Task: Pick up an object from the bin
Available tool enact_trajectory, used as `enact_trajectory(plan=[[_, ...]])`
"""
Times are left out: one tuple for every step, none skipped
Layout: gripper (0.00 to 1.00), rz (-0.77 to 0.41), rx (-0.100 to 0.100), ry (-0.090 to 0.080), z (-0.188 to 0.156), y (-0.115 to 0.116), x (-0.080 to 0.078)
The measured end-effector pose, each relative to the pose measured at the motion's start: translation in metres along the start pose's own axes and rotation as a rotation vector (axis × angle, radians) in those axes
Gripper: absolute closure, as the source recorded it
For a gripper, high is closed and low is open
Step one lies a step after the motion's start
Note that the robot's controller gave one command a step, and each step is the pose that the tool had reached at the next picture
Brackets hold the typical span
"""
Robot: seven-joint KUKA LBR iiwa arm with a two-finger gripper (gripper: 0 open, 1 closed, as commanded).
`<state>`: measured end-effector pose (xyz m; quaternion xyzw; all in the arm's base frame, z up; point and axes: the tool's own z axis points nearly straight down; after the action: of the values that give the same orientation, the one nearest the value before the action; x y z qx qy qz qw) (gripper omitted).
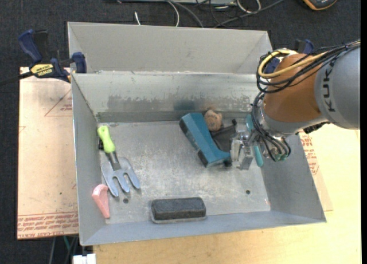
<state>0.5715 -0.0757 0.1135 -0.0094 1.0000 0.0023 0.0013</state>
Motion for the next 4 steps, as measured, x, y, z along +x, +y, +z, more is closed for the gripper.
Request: enact_trajectory(plan=[[0.0, -0.001, 0.0, 0.0, 0.0, 0.0, 0.0], [0.0, -0.001, 0.0, 0.0, 0.0, 0.0, 0.0], [0.0, 0.0, 0.0, -0.006, 0.04, -0.001, 0.027], [1.0, -0.023, 0.002, -0.015, 0.042, 0.007, 0.035]])
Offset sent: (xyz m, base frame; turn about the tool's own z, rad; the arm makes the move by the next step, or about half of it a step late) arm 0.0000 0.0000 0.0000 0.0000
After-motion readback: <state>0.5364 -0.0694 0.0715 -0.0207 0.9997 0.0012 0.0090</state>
